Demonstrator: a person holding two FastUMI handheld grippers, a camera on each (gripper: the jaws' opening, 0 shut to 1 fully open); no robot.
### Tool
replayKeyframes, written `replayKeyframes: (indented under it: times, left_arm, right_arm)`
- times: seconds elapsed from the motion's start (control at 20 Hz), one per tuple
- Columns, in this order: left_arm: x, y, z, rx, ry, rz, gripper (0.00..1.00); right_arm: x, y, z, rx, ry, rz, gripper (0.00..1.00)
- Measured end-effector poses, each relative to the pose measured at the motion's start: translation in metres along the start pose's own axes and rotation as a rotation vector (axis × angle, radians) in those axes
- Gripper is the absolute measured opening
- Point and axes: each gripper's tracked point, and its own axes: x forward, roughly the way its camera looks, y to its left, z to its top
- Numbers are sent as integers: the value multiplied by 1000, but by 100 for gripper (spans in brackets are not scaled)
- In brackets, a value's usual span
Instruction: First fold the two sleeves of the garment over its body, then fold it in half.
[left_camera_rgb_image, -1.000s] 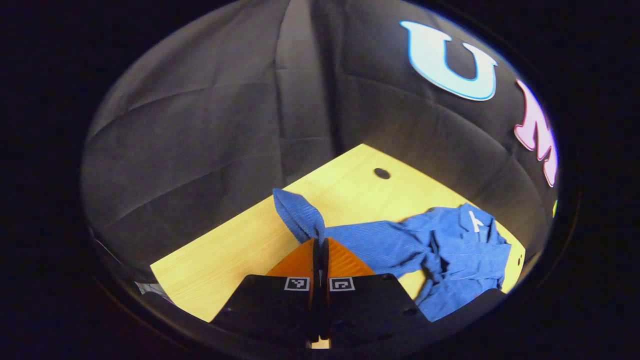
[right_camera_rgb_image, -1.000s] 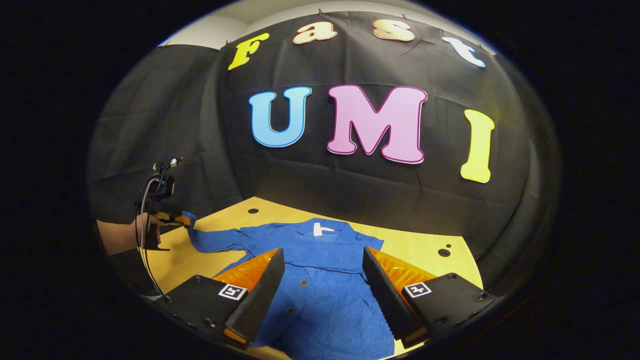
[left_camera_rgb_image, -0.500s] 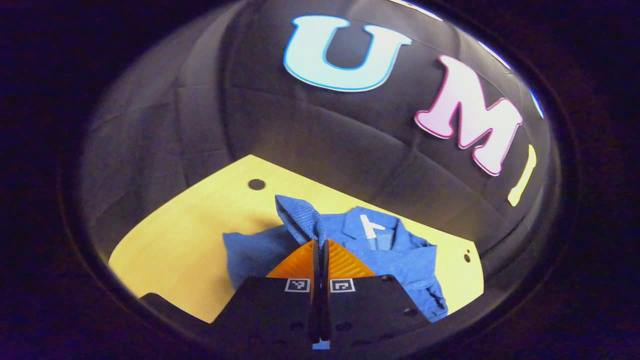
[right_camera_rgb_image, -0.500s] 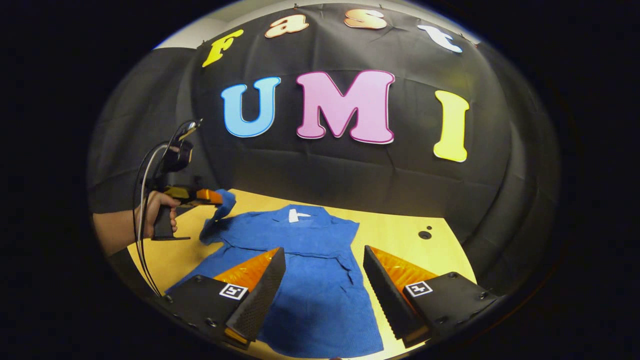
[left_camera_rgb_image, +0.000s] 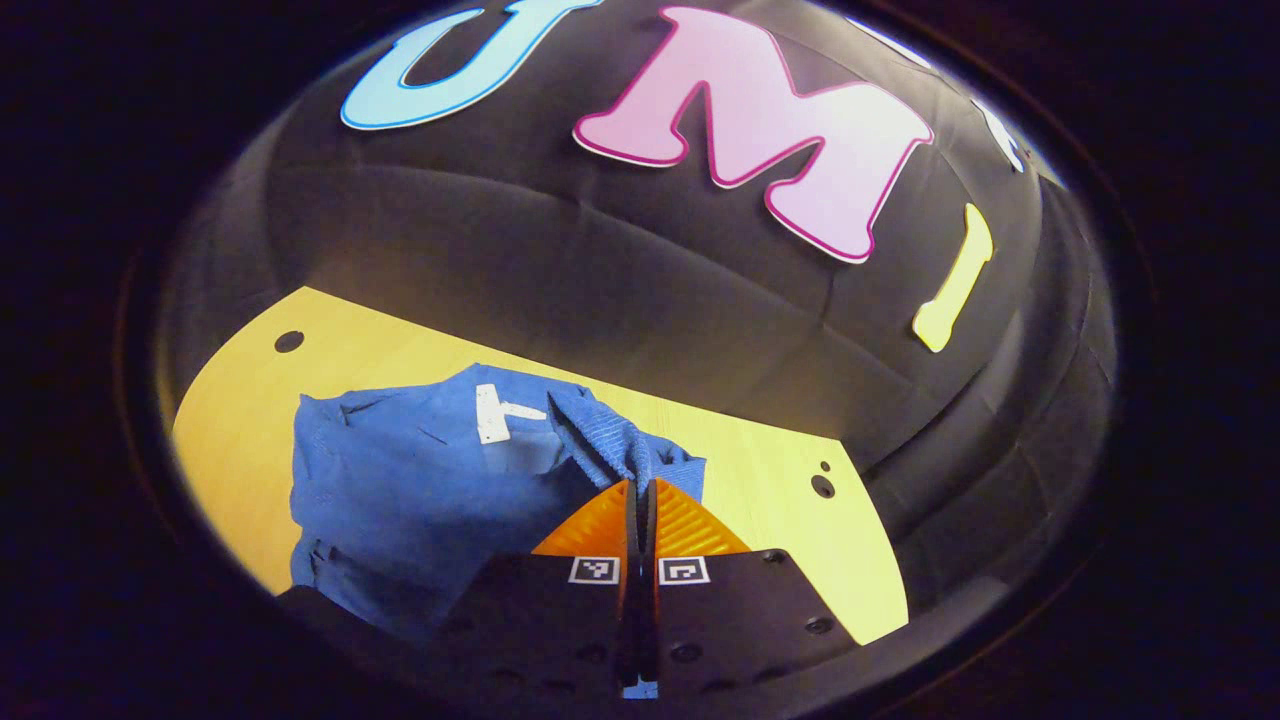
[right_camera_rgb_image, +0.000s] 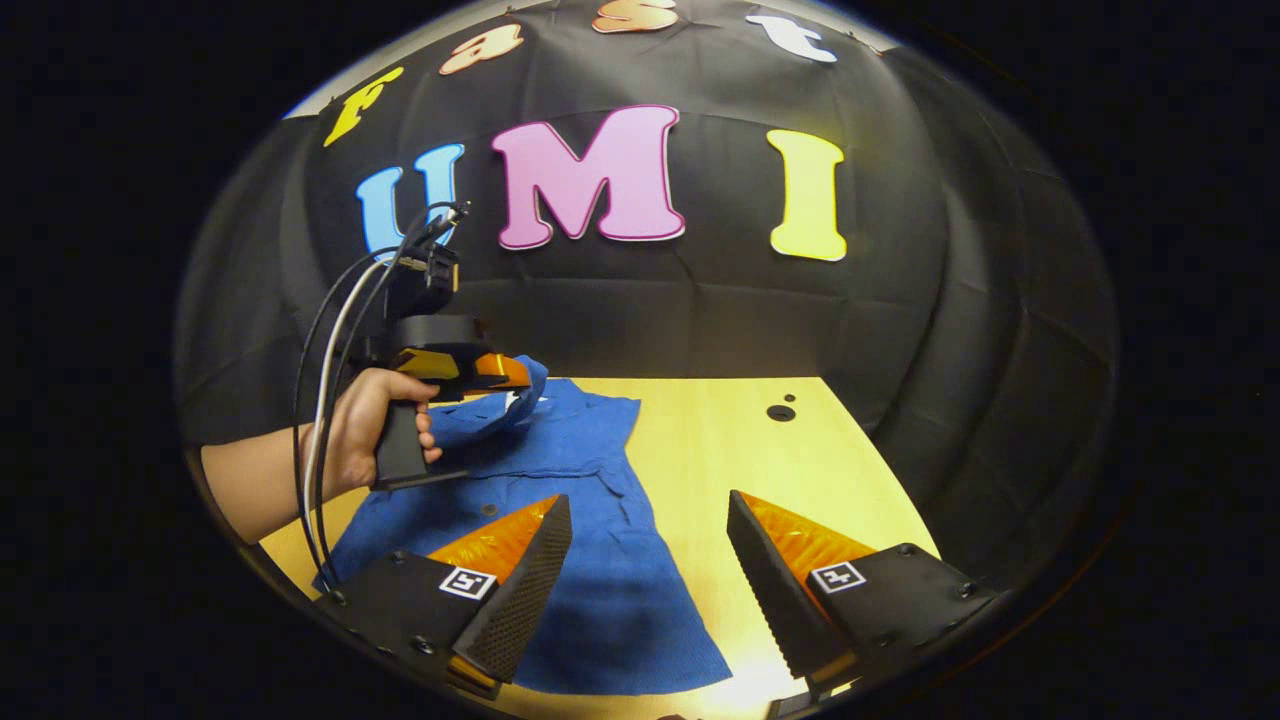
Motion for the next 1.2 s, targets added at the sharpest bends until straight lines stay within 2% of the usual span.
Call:
replayKeyframes:
  times: [0.05, 0.1, 0.15, 0.25, 0.3, 0.45, 0.65, 0.75, 0.9, 1.0, 1.2]
  left_arm:
    - [9, -11, -7, 2, 16, -15, 1]
    - [19, -18, -15, -4, 34, -26, 7]
    - [17, -25, -18, -19, 49, -44, 26]
    - [30, -27, -25, -48, 62, -37, 66]
    - [19, -21, -26, -50, 65, -30, 85]
    - [-5, 1, -28, -4, 35, 9, 85]
    - [-85, 51, -38, 161, -22, 106, 85]
    - [-132, 77, -58, 245, -3, 145, 85]
    - [-198, 126, -110, 351, 107, 202, 84]
    - [-233, 154, -151, 315, 195, 235, 84]
    - [-284, 205, -223, 204, 351, 308, 85]
  right_arm:
    - [-1, -6, -3, 1, 5, -14, 98]
    - [-2, -11, -6, 2, 8, -23, 98]
    - [-3, -15, -9, 4, 10, -32, 98]
    - [-4, -19, -12, 5, 14, -41, 98]
    - [-4, -22, -15, 3, 16, -52, 98]
    - [-5, -25, -27, -3, 42, -72, 98]
    - [-6, -23, -55, 14, 111, -83, 98]
    - [-8, -19, -83, 18, 217, -69, 98]
    - [-12, -17, -130, 16, 394, -67, 99]
    - [-24, -18, -162, 43, 498, -68, 99]
    - [-29, -22, -189, 81, 589, -82, 100]
